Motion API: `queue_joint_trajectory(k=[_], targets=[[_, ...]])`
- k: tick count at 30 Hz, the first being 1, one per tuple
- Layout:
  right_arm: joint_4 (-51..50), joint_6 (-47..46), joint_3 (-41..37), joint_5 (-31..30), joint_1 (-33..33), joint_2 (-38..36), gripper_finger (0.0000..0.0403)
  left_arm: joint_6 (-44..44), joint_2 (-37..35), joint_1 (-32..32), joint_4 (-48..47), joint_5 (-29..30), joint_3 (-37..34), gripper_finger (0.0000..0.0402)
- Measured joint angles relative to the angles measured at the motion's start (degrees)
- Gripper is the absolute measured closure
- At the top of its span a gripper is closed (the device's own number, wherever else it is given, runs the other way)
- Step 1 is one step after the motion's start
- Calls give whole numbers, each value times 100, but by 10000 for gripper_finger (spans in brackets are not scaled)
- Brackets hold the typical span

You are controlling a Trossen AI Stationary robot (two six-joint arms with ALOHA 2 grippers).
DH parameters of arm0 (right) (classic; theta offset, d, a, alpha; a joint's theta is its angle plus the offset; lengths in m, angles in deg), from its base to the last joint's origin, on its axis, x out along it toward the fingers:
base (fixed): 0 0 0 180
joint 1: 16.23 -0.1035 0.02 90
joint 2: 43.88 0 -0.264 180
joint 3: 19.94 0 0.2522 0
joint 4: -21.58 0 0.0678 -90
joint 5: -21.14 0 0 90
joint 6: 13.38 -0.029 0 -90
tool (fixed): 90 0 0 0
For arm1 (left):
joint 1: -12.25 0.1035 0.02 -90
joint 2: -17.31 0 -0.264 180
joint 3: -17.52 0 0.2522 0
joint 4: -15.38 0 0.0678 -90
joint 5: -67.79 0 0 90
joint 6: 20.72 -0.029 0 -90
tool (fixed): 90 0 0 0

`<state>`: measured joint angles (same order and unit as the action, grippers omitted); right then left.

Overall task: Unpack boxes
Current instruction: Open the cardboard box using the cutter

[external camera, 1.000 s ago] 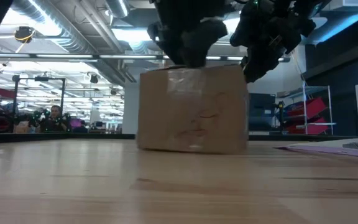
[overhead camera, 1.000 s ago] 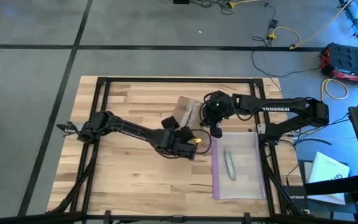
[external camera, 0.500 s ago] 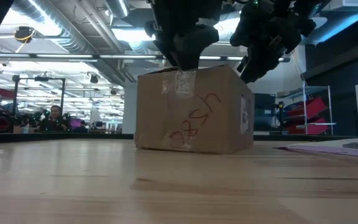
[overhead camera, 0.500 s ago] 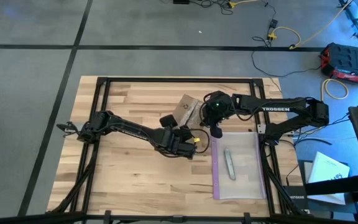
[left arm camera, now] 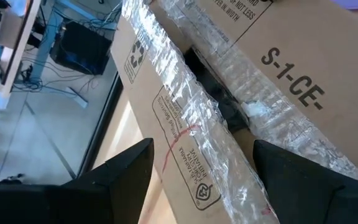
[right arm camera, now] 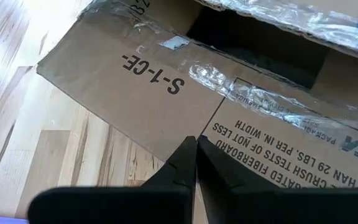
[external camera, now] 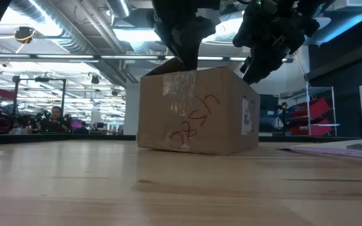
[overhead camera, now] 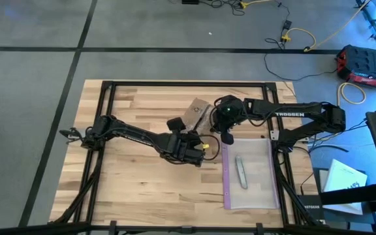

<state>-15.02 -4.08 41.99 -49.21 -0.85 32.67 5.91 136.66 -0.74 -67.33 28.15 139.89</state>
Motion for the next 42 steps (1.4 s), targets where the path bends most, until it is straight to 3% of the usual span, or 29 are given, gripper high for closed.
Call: queue_joint_trajectory(k=[11, 22, 27, 34, 42], targets=[[-59, 2, -2, 93, 0, -2, 403, 921, -44, 4, -1336, 175, -4, 140], [-60, 4, -2, 97, -2, 0, 403, 1672, -44, 4, -1451, 300, -2, 145], [-59, 6, -4, 97, -2, 2, 403, 1869, -55, 2, -1403, 302, -2, 201], [-62, 17, -4, 99, -2, 4, 403, 1787, -118, 4, -1169, 244, -2, 384], [-59, 23, -4, 215, 1, 7, 403, 1838, -118, 108, -1097, 101, -2, 400]])
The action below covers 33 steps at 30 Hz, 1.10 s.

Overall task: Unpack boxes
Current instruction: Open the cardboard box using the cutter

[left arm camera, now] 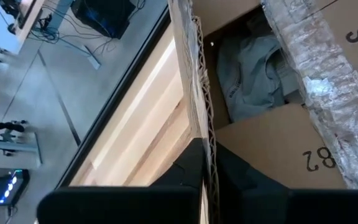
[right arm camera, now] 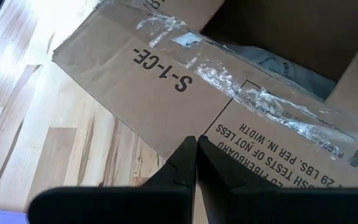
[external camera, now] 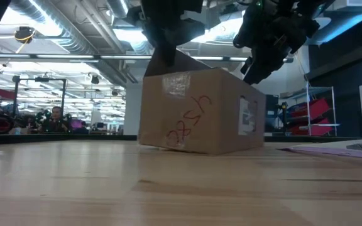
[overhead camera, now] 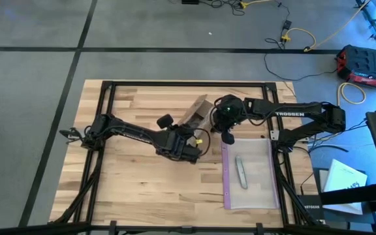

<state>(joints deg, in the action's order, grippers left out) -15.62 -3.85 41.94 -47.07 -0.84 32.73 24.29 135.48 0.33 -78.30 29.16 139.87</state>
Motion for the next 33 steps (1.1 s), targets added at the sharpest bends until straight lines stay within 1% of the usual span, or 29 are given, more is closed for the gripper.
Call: queue_joint_trajectory(k=[6, 9, 14, 21, 23, 25, 28, 33], targets=[[-250, 390, 5, 301, -2, -2, 403, 26, -11, 158, -180, -58, 9, 401], [-353, 569, 7, 343, -4, -2, 403, 27, -120, 281, -118, -245, 13, 401], [-347, 822, 4, 381, -109, -7, 403, -22, -369, 604, 6, -890, 13, 401], [-354, 1136, 69, 308, -622, -72, 403, -304, -549, 1170, 71, -2119, 17, 401], [-507, 1212, 163, 271, -756, -66, 403, -517, -551, 1271, 146, -2247, 21, 401], [-645, 1263, 286, 222, -854, -40, 401, -675, -544, 1353, 141, -2233, 1, 401], [-710, 1465, 653, 152, -949, -73, 390, -777, -542, 1453, 253, -2304, 0, 401], [-1014, 1777, 1141, -406, -1174, -98, 344, -904, -542, 1477, 290, -2375, 4, 401]])
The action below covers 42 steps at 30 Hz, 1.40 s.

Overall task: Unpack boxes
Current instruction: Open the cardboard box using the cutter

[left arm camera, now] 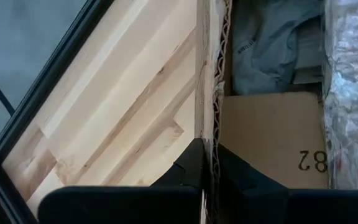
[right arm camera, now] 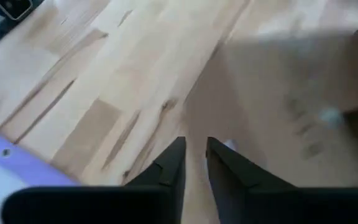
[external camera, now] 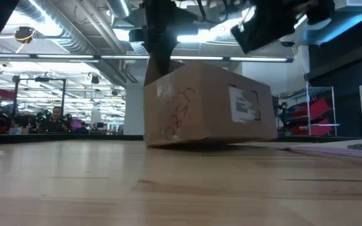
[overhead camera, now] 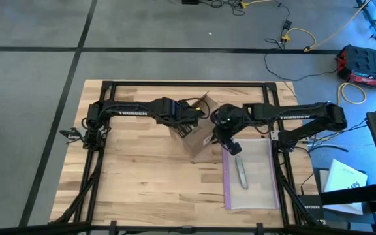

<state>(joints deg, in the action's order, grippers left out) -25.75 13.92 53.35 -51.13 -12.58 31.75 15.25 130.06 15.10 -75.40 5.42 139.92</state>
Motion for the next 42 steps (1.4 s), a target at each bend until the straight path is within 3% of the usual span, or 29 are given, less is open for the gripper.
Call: queue_joint_trajectory(k=[8, 17, 25, 35, 42], targets=[[92, 875, 500, -1366, 39, -126, 298, -36, -95, -192, 119, -116, -2, 401], [336, 1032, 832, -1462, 647, -238, 296, 104, -530, -559, 250, -158, -11, 401], [219, 1433, 855, -596, 1398, -250, 296, 218, -586, -726, 272, -185, -11, 401], [-183, 1557, 862, -141, 2297, -245, 298, 58, -588, -734, 491, -543, -11, 401], [-695, 1617, 862, 974, 3226, -245, 289, 52, -590, -778, 493, -561, -11, 401]])
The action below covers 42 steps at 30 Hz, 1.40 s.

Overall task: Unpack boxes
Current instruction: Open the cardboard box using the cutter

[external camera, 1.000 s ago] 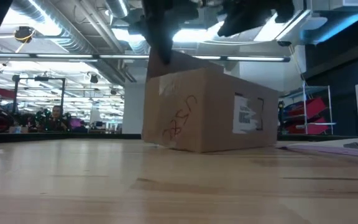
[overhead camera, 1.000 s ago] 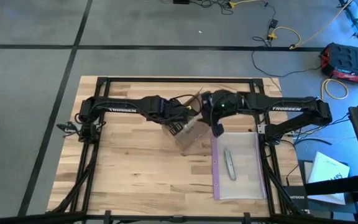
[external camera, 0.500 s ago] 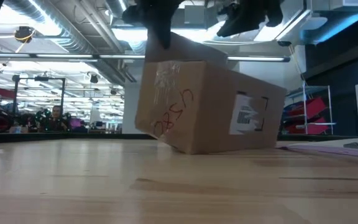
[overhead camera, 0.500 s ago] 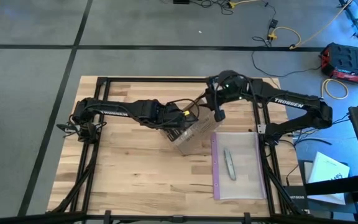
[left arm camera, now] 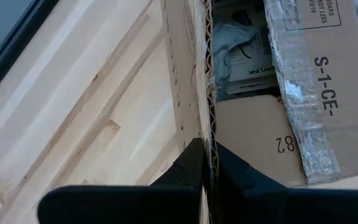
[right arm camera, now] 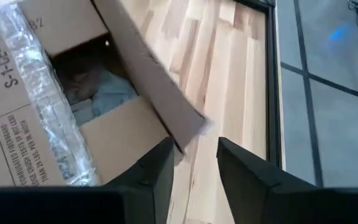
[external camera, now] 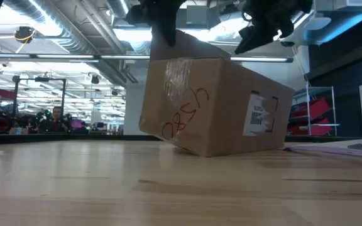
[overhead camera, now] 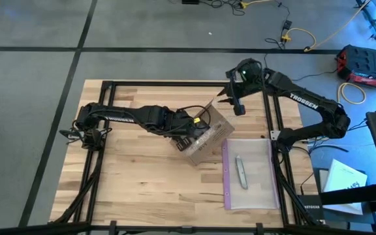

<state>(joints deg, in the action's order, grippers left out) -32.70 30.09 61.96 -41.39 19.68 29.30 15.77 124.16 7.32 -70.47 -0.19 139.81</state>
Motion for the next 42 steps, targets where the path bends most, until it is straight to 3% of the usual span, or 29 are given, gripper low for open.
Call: queue_joint_trajectory(k=[4, 9, 12, 18, 23, 33, 42], targets=[[176, -228, 4, 587, 283, 17, 261, -27, 0, -7, 0, -2, 2, 401], [-176, -398, -175, -289, 547, 253, 215, 8, 0, -33, -4, 0, 2, 401], [95, -519, -415, -412, 739, 249, 203, 6, 0, -35, -2, -1, 4, 401], [130, -730, -505, -338, 764, 262, 220, -239, 0, -35, -16, 32, 7, 401], [162, -649, -451, 680, 766, 229, 241, -544, -2, 53, 68, -8, 7, 401], [-41, -611, -442, 788, 762, 219, 251, -875, -55, 515, 669, -506, 7, 401], [-9, -601, -442, 814, 762, 219, 252, -1178, -378, 976, 1302, -1103, -554, 401]])
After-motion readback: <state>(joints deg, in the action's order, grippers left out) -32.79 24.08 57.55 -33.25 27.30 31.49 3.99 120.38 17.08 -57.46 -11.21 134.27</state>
